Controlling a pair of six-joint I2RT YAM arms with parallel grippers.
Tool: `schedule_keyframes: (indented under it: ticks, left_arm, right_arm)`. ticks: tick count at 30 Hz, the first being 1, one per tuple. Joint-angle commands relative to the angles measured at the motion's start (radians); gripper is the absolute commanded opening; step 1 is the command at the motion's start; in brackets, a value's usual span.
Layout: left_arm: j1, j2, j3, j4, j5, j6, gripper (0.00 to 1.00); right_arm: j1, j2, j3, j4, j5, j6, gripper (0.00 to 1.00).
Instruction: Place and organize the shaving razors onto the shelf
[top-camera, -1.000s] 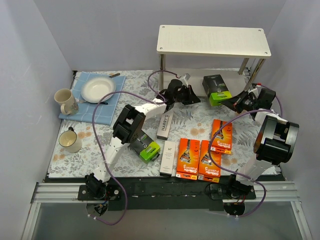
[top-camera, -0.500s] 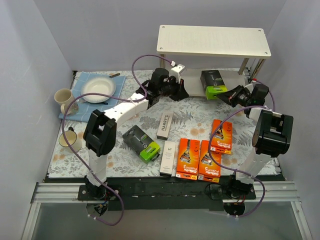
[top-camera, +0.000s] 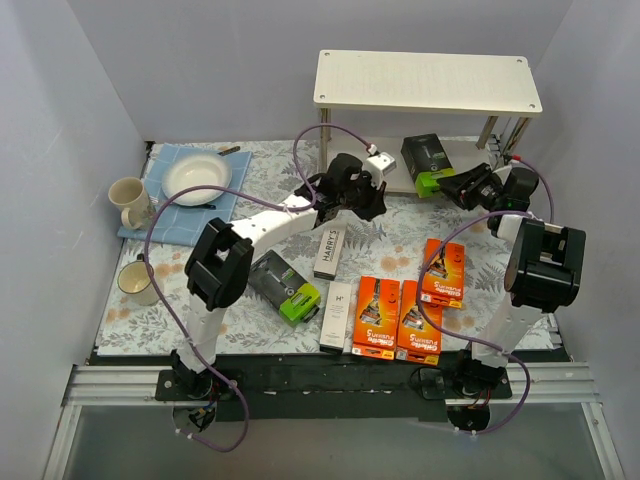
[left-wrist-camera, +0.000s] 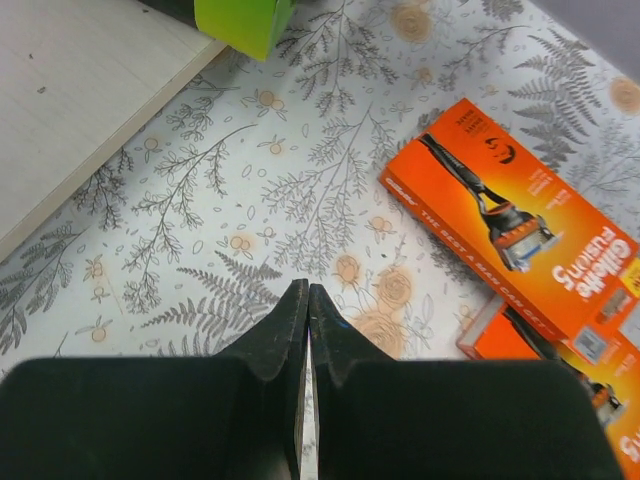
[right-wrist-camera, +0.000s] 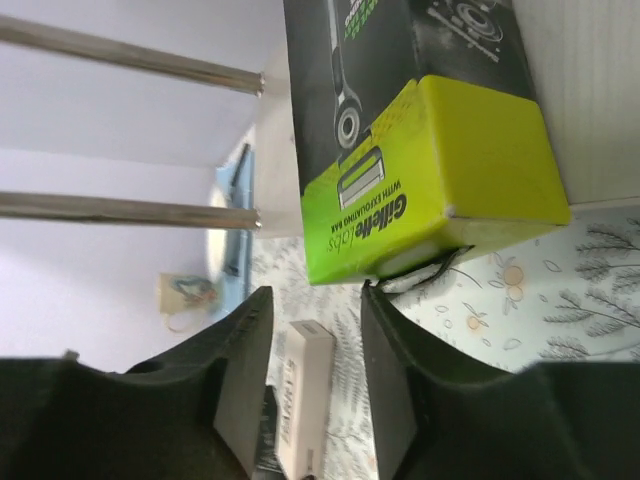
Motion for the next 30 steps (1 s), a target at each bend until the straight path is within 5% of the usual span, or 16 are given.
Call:
schedule_keyframes:
  ticks: [1,6,7,11,13,16,20,30]
  left_arm:
    - [0.001,-0.003,0.061,0.039,-0.089,0.053,0.00]
    - [0.022,-0.147,-0.090,0.070,-0.018,0.079,0.00]
    - [0.024,-0.175,-0.121,0.073,-0.012,0.088,0.00]
    - [0.039,-0.359,-0.287,0.110,-0.017,0.119,0.00]
    - [0.045,-0.410,-0.357,0.122,-0.040,0.128,0.00]
    - [0.055,-0.487,-0.434,0.134,-0.098,0.128,0.00]
    - [0.061,-0.554,-0.525,0.202,-0.176,0.129,0.00]
    - [0.065,-0.597,-0.586,0.216,-0.225,0.094,0.00]
  right_arm:
    - [-0.015,-0.134,0.022,-0.133,-0.034,-0.266,0.51]
    - [0.031,-0.266,0.042,-0.538,-0.025,-0.676,0.52]
    - [0.080,-0.285,0.048,-0.571,0.039,-0.846,0.52]
    - [0.211,-0.300,0.122,-0.654,0.191,-1.086,0.48]
    - [0.252,-0.262,0.177,-0.692,0.259,-1.165,0.38]
    - [0.324,-0.189,0.243,-0.632,0.363,-1.251,0.16]
    - [0.392,-0.124,0.239,-0.486,0.470,-1.392,0.04]
    - [0.493,0.088,0.377,-0.364,0.763,-1.552,0.01]
